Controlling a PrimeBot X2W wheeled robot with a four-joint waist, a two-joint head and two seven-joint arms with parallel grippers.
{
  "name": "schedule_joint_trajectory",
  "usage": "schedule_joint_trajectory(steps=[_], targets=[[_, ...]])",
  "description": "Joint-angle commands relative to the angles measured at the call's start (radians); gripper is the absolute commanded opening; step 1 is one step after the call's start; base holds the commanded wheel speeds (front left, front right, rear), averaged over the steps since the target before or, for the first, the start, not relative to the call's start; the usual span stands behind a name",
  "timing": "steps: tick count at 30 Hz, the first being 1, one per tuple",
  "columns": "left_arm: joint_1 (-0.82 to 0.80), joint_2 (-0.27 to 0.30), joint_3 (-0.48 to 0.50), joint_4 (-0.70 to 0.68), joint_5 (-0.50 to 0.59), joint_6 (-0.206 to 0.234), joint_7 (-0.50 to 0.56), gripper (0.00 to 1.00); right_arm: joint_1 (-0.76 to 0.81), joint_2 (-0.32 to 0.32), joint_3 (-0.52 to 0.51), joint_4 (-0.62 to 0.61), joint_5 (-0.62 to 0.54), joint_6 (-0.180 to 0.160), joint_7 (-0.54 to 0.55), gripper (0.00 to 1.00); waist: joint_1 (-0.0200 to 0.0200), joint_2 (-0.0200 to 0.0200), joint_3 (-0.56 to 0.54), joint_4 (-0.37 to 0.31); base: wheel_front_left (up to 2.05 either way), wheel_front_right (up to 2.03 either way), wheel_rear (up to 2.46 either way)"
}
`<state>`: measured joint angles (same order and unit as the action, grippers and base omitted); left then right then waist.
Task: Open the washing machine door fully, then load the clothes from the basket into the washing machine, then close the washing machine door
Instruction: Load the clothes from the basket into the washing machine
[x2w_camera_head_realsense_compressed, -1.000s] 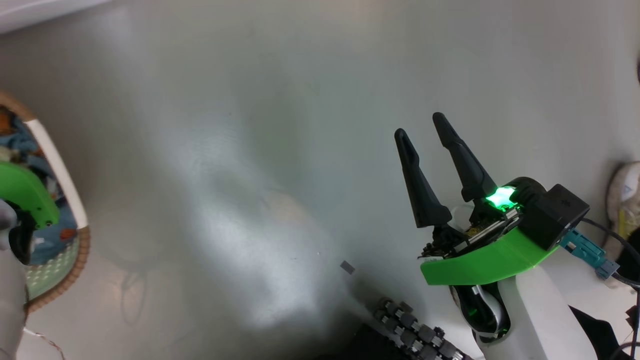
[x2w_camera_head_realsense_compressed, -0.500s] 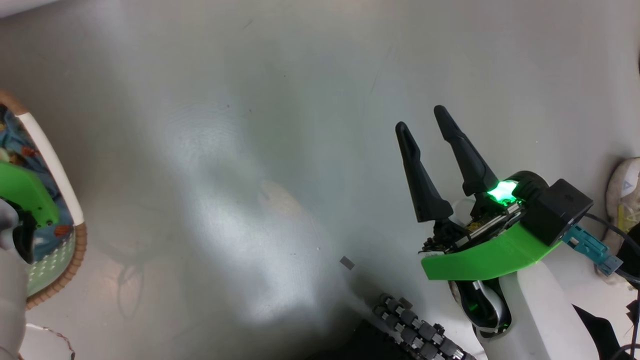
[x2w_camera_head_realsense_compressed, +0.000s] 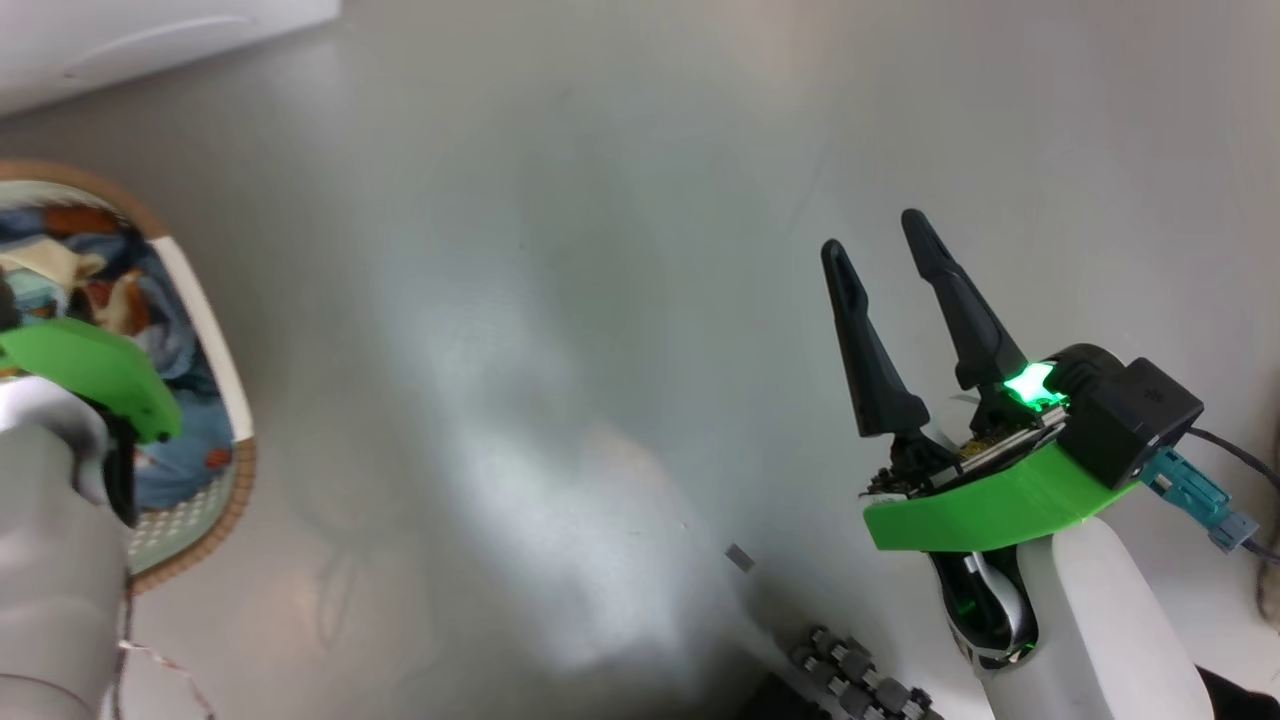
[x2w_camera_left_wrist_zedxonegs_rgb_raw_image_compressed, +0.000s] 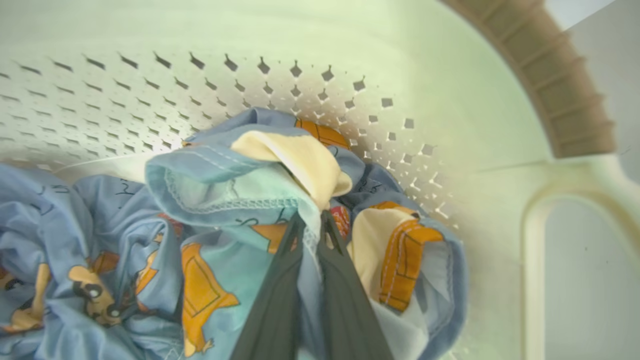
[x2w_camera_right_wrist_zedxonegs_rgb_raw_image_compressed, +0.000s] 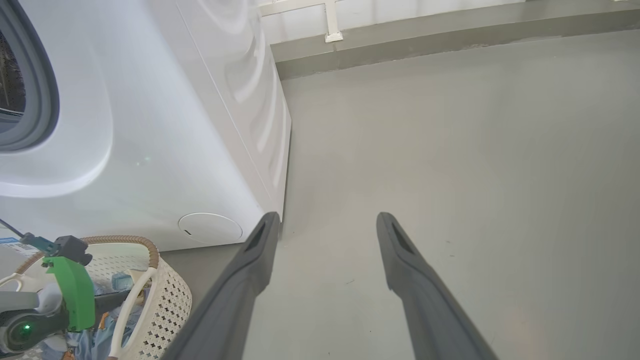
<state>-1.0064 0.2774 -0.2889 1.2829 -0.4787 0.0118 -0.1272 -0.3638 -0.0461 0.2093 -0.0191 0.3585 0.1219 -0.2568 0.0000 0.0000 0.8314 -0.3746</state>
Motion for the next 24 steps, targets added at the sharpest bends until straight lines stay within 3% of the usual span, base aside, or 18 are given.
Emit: schedule_joint_trajectory(steps=[1,12,24], targets=[[0.049,0.018,0.013,-0.012,-0.002,-0.007,-0.031,0.00,0.053,-0.004,0.006,-0.015,-0.017,0.009,-0.005,1.00,0.0000,0.0000,-0.058,0.052,0.00,0.00,0.00],[0.171,-0.051,0.023,-0.083,-0.021,-0.035,-0.132,0.00,0.128,-0.032,-0.047,-0.002,-0.071,0.009,-0.005,1.00,0.0000,0.0000,-0.230,0.174,0.00,0.00,0.00],[0.426,-0.093,0.101,-0.481,0.046,0.013,-0.134,0.00,0.222,-0.061,-0.083,0.005,-0.101,0.009,0.001,1.00,0.0000,0.0000,-0.405,0.286,0.00,0.00,0.00]])
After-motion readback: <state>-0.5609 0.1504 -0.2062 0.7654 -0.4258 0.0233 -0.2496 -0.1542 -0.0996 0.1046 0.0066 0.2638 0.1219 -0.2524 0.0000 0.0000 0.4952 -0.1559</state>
